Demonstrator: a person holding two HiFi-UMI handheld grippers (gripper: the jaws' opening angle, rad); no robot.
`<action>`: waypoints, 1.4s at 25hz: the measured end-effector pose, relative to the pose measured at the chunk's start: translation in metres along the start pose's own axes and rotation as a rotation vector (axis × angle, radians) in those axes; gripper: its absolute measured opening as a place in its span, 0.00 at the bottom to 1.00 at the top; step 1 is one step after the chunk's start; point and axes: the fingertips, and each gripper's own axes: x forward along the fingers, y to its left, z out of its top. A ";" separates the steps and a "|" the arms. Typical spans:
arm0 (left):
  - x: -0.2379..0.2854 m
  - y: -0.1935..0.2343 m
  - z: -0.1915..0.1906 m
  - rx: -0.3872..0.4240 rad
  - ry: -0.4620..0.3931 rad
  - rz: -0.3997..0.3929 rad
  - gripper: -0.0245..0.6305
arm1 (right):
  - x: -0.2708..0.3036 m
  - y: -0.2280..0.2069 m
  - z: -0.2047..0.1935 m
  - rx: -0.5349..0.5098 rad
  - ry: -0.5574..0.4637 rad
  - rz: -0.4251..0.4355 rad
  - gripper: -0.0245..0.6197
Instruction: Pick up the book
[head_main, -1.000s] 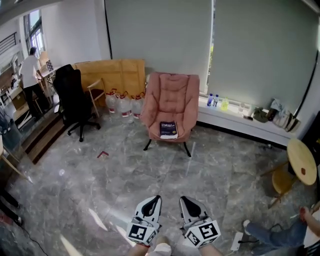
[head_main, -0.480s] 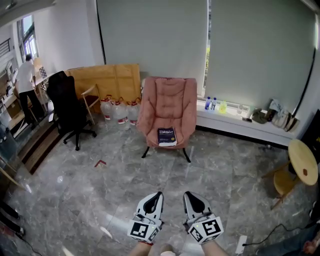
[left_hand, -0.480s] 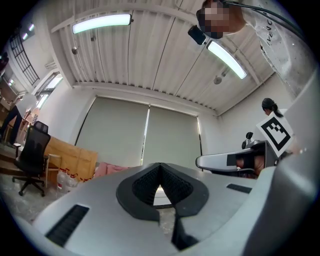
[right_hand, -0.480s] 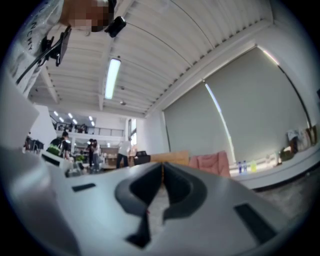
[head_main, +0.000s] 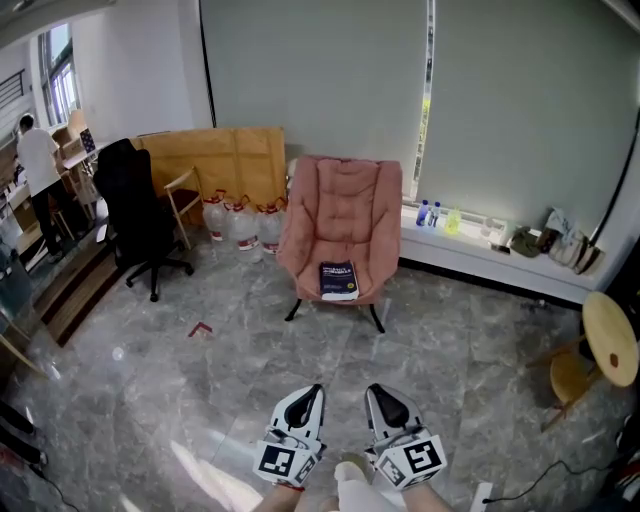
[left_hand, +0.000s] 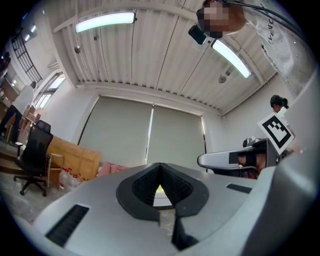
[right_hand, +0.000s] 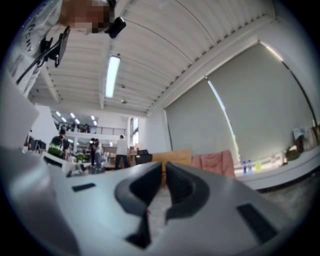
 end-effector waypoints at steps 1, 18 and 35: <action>0.002 0.005 -0.001 -0.001 0.001 0.006 0.06 | 0.005 -0.001 -0.001 0.003 0.004 0.005 0.06; 0.094 0.078 -0.023 -0.001 0.009 0.058 0.06 | 0.113 -0.061 -0.013 0.020 0.026 0.038 0.06; 0.174 0.114 -0.047 0.001 0.029 0.082 0.06 | 0.187 -0.112 -0.020 -0.019 0.045 0.068 0.06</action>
